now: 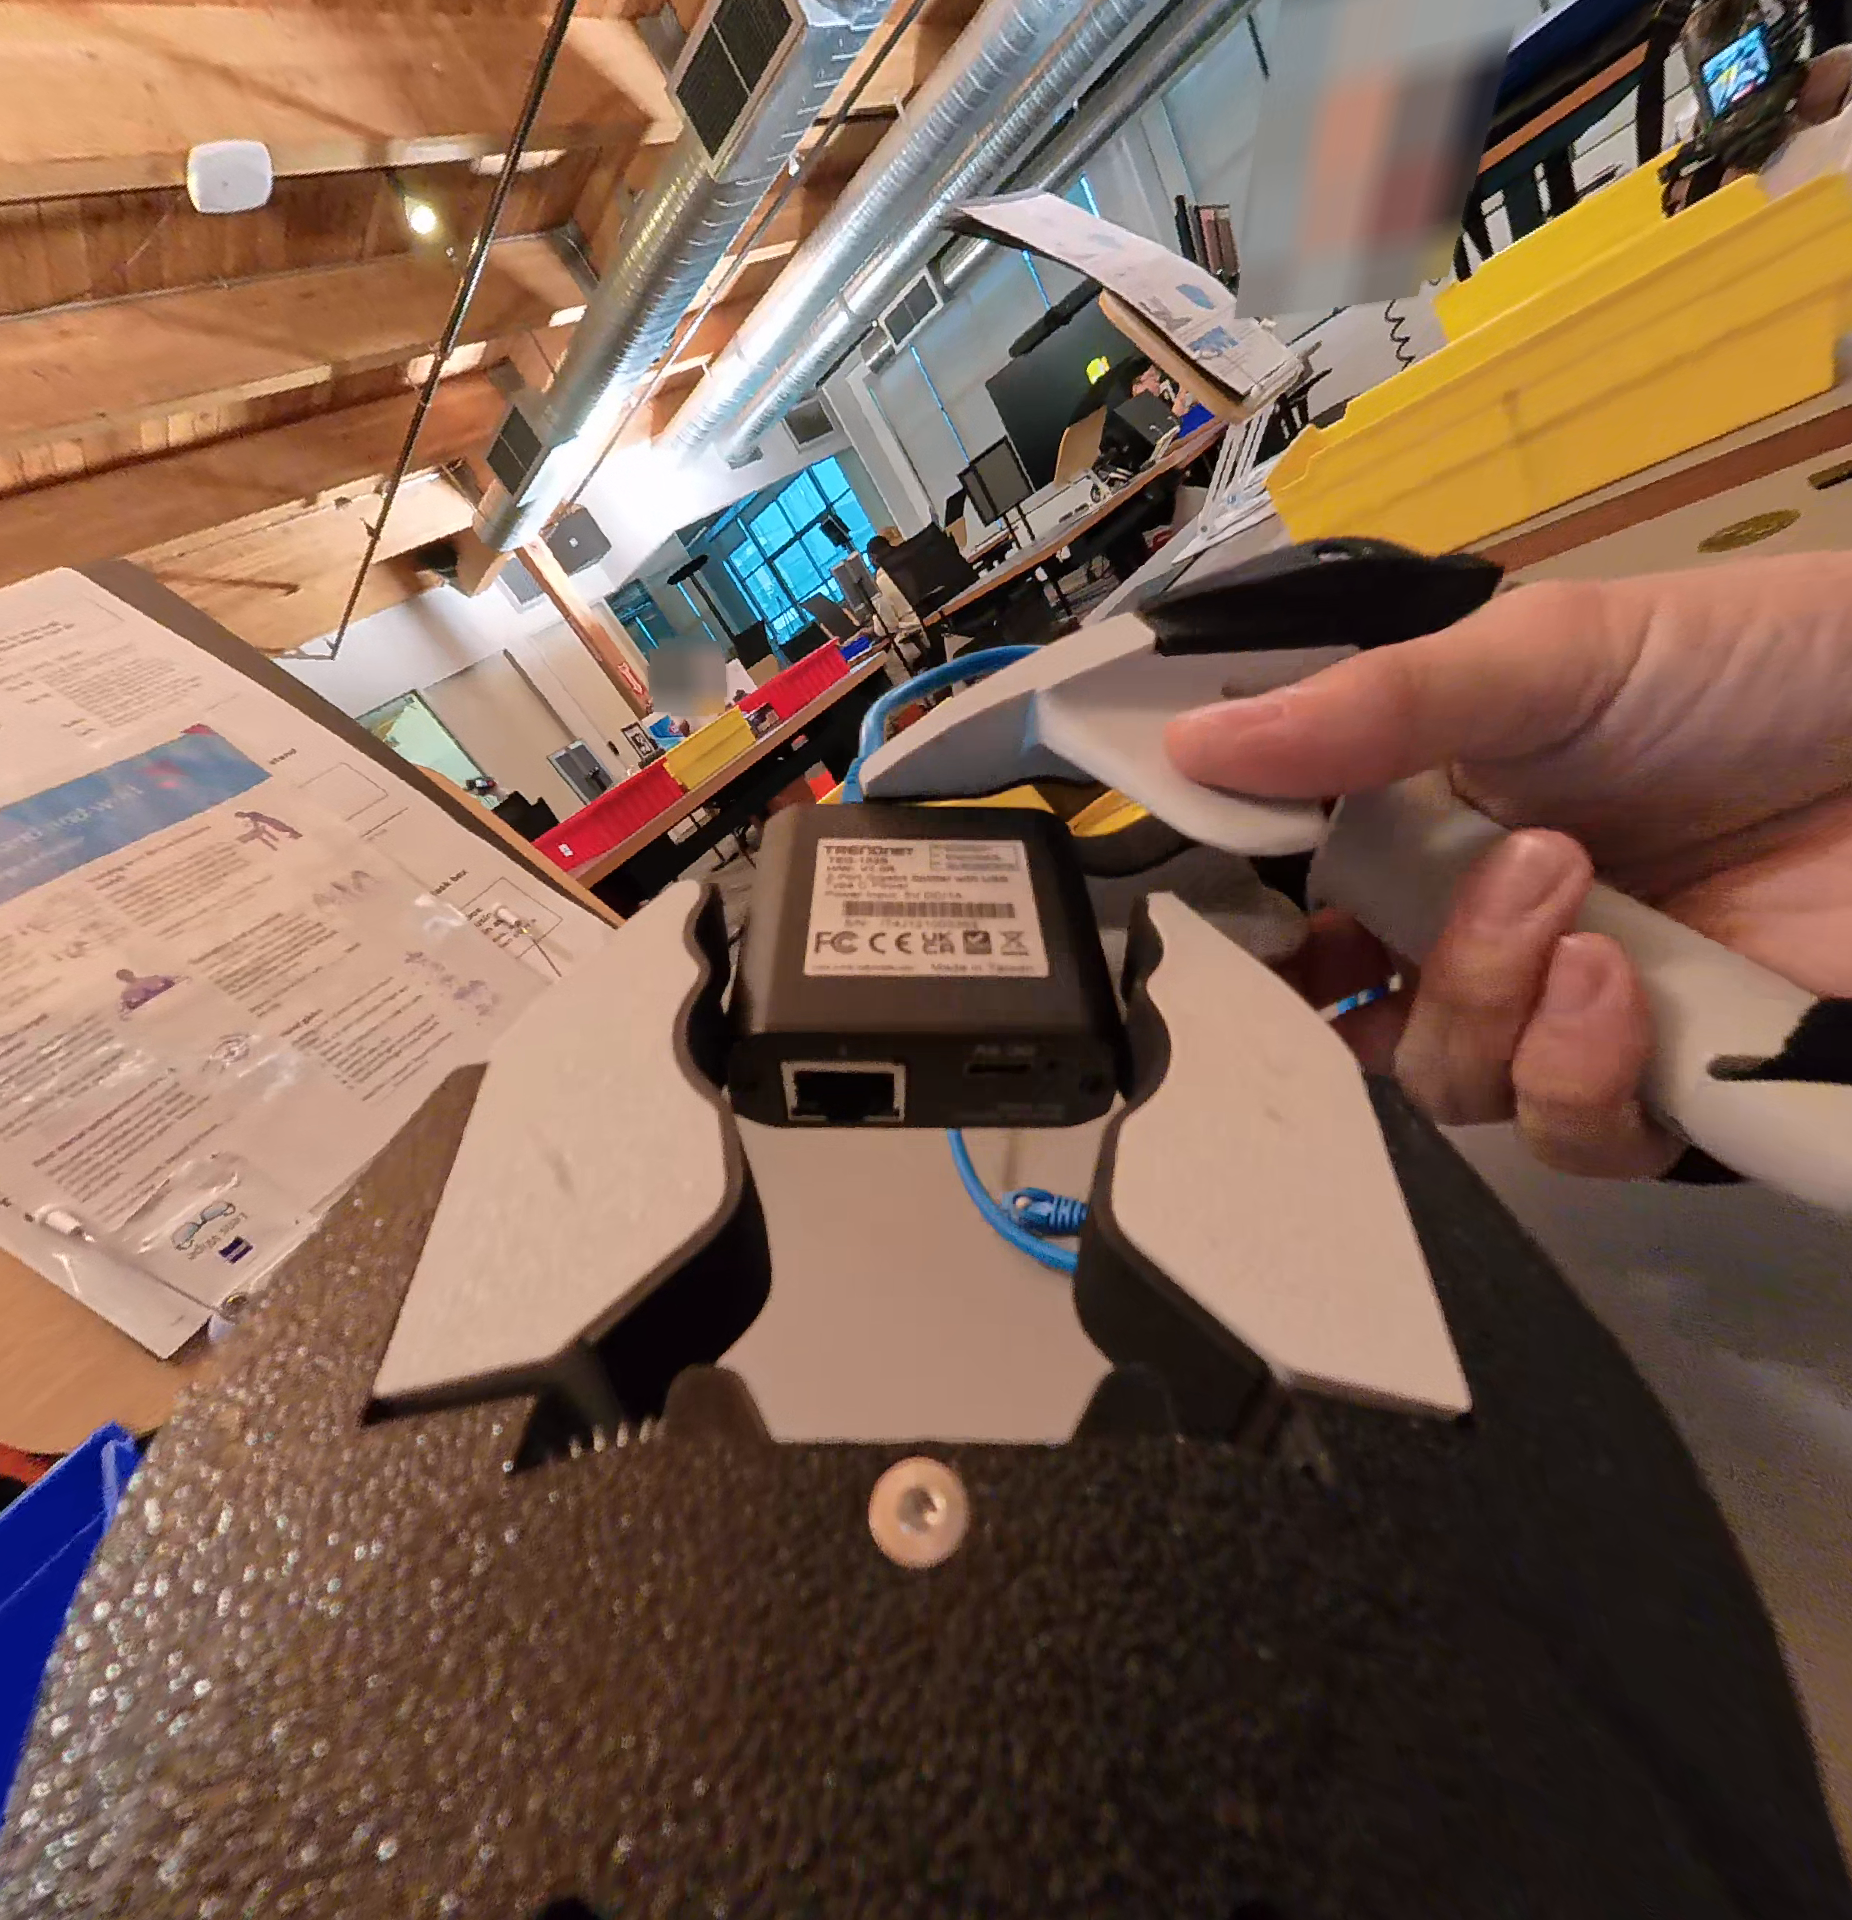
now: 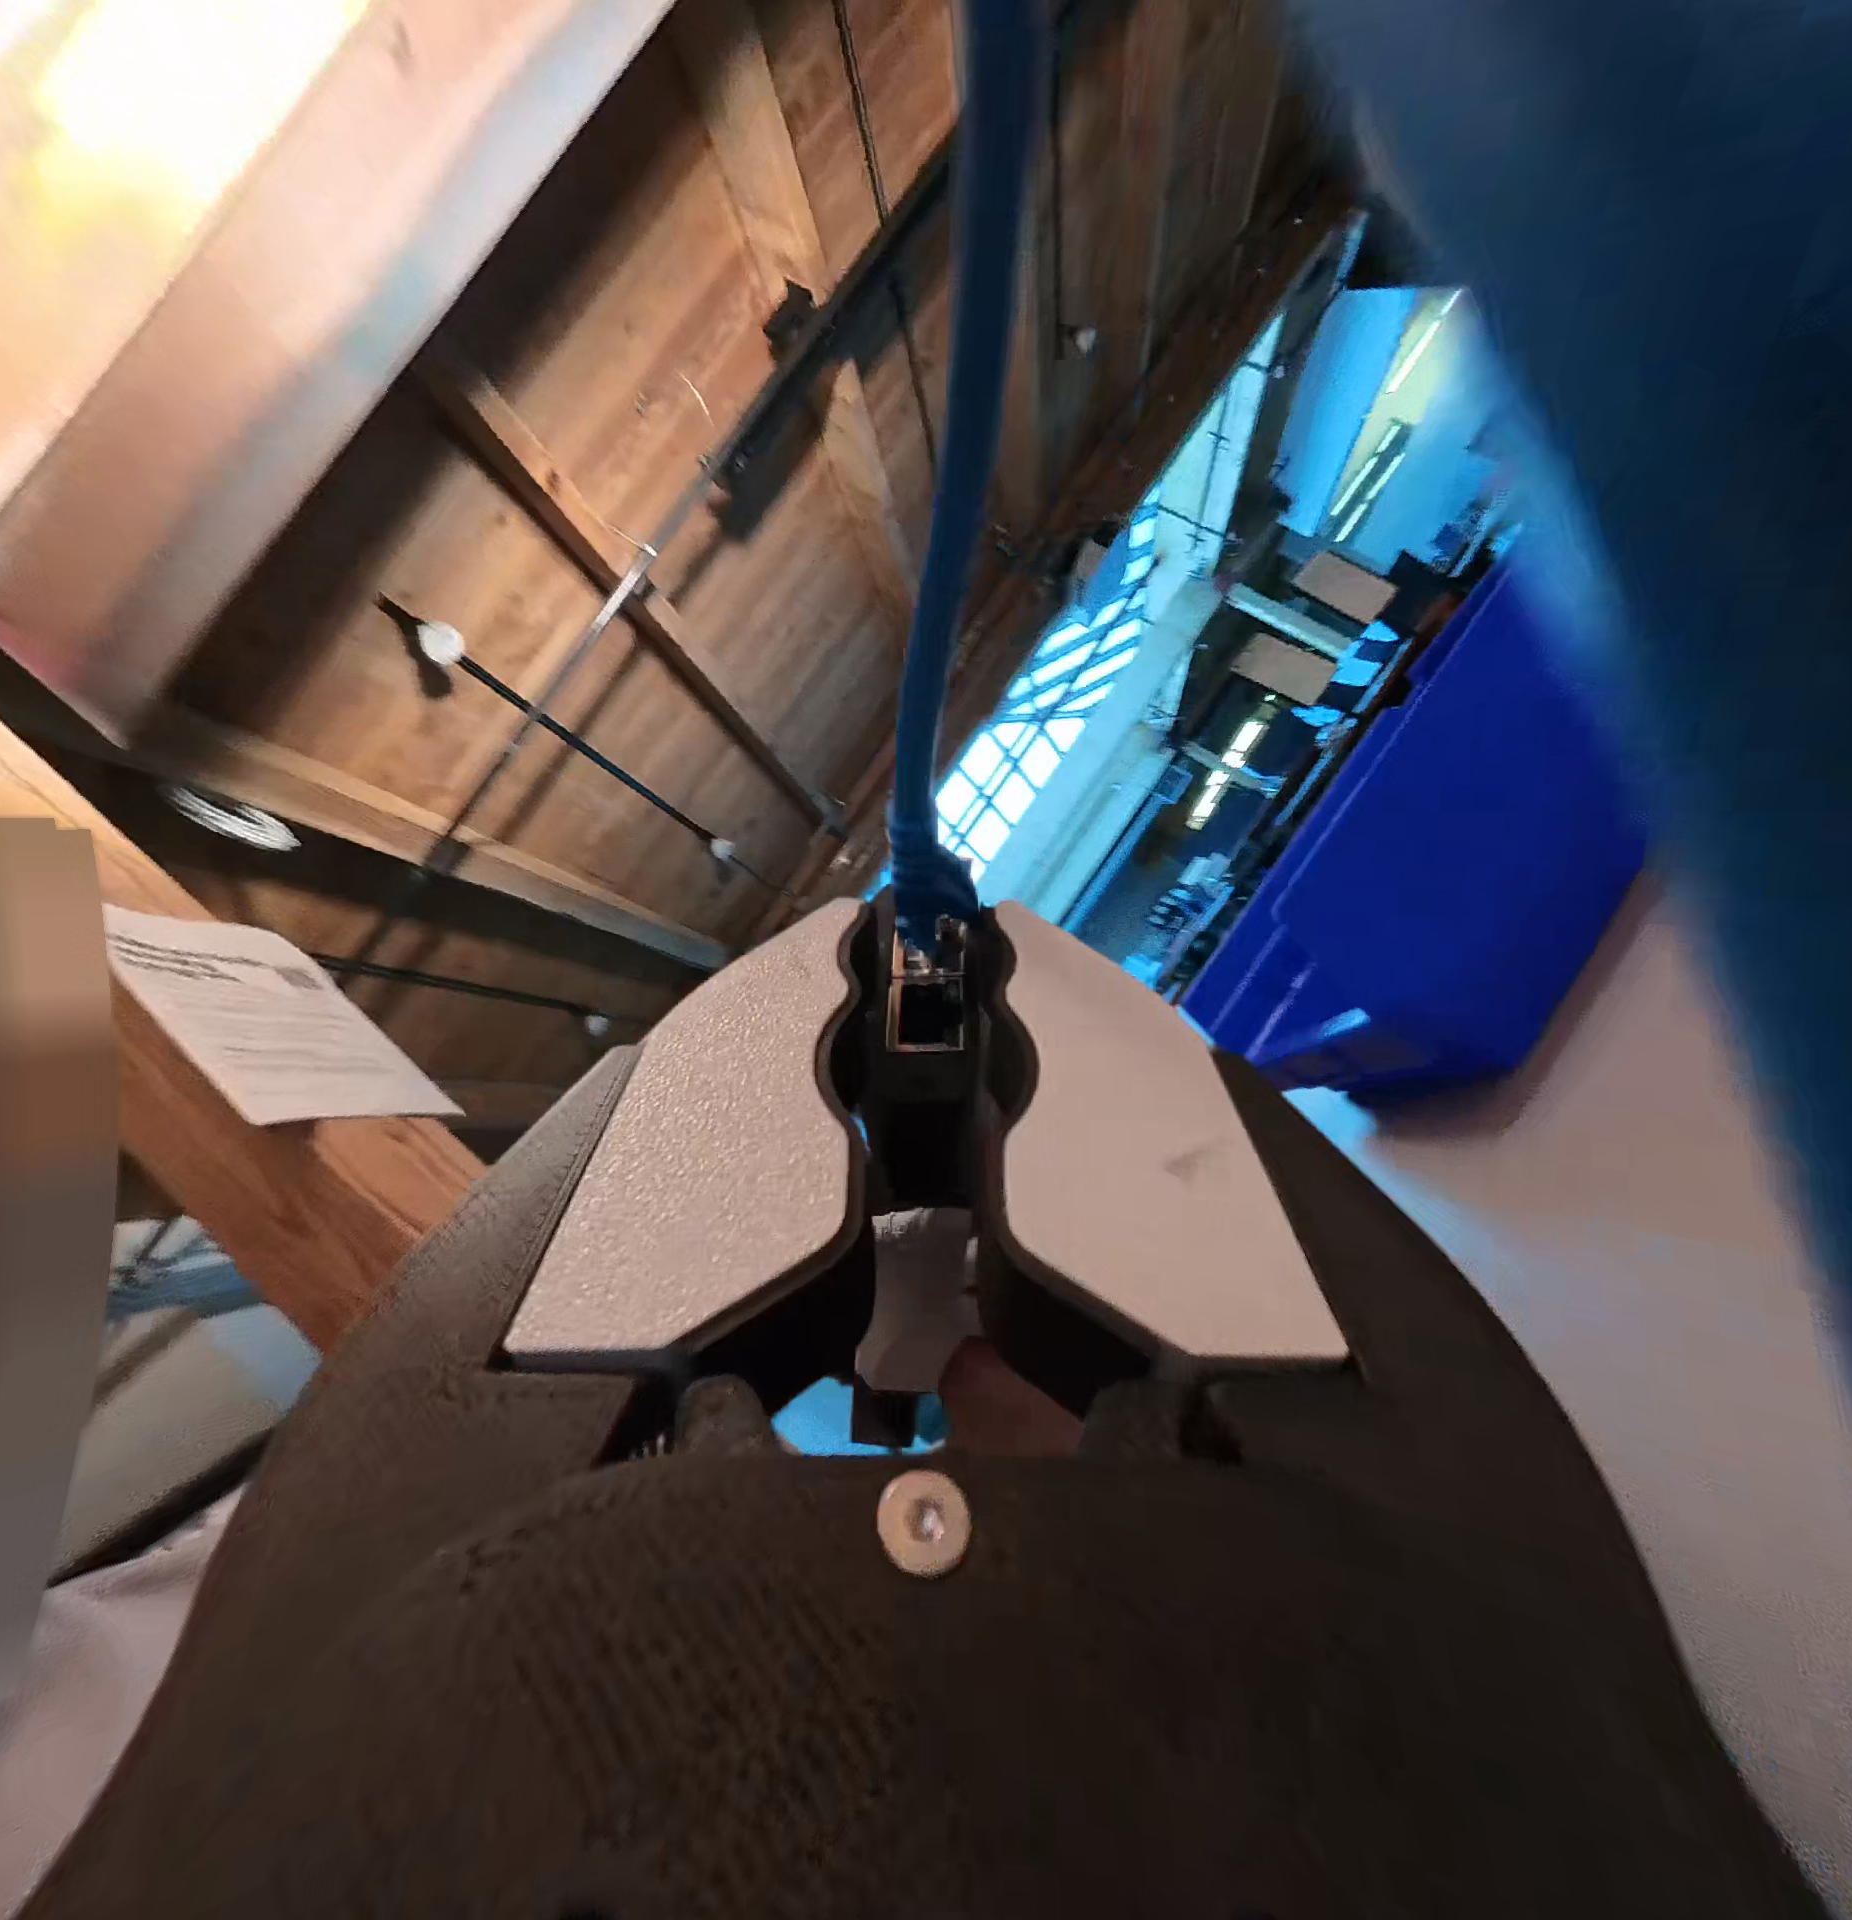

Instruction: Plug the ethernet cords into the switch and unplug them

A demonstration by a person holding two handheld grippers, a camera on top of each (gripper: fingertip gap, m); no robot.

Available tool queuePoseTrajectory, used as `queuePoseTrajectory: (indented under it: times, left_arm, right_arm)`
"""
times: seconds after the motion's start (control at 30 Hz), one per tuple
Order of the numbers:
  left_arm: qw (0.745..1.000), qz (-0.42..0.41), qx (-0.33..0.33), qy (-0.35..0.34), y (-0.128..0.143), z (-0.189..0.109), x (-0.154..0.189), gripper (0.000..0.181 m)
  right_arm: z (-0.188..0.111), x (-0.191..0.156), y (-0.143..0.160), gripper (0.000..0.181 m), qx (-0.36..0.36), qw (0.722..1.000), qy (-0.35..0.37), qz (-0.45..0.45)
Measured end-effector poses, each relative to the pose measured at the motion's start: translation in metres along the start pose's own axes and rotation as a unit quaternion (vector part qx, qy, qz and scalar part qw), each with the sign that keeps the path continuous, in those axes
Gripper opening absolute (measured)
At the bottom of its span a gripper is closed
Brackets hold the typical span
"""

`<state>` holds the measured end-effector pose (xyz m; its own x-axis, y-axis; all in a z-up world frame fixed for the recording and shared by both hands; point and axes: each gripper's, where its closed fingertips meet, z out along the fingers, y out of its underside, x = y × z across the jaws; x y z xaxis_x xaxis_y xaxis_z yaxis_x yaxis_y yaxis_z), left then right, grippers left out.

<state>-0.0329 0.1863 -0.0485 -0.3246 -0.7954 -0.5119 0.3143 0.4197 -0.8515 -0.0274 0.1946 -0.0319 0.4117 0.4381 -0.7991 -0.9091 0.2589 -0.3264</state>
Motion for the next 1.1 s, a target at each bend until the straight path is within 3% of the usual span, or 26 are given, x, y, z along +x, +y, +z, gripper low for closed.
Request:
queuePoseTrajectory:
  times: [0.1, 0.27, 0.47, 0.77, 0.93, 1.1]
  left_arm:
    - [1.0, -0.011, 0.01, 0.006, -0.003, -0.001, 0.0, 0.072]
    - [1.0, -0.015, 0.022, 0.007, -0.003, -0.002, 0.0, 0.072]
    - [1.0, -0.016, 0.023, 0.009, -0.004, -0.003, 0.0, 0.072]
    - [1.0, -0.014, 0.026, 0.011, -0.005, -0.003, 0.001, 0.072]
    - [0.999, -0.039, -0.022, 0.03, 0.011, 0.001, 0.005, 0.072]
    - [0.999, -0.029, -0.025, 0.014, 0.013, 0.003, 0.005, 0.073]
  right_arm:
    - [0.0, 0.001, 0.002, 0.014, 0.002, 1.0, -0.008, 0.018]
    - [0.001, -0.001, 0.004, 0.014, 0.001, 0.999, 0.011, -0.031]
    - [0.0, 0.004, 0.005, 0.014, 0.02, 0.999, 0.003, 0.027]
    - [-0.001, 0.005, 0.006, 0.014, 0.018, 0.999, 0.004, 0.045]
    - [-0.006, 0.008, 0.004, 0.013, 0.009, 0.996, 0.053, -0.076]
    - [-0.004, 0.002, 0.003, 0.013, 0.017, 0.99, 0.076, -0.119]
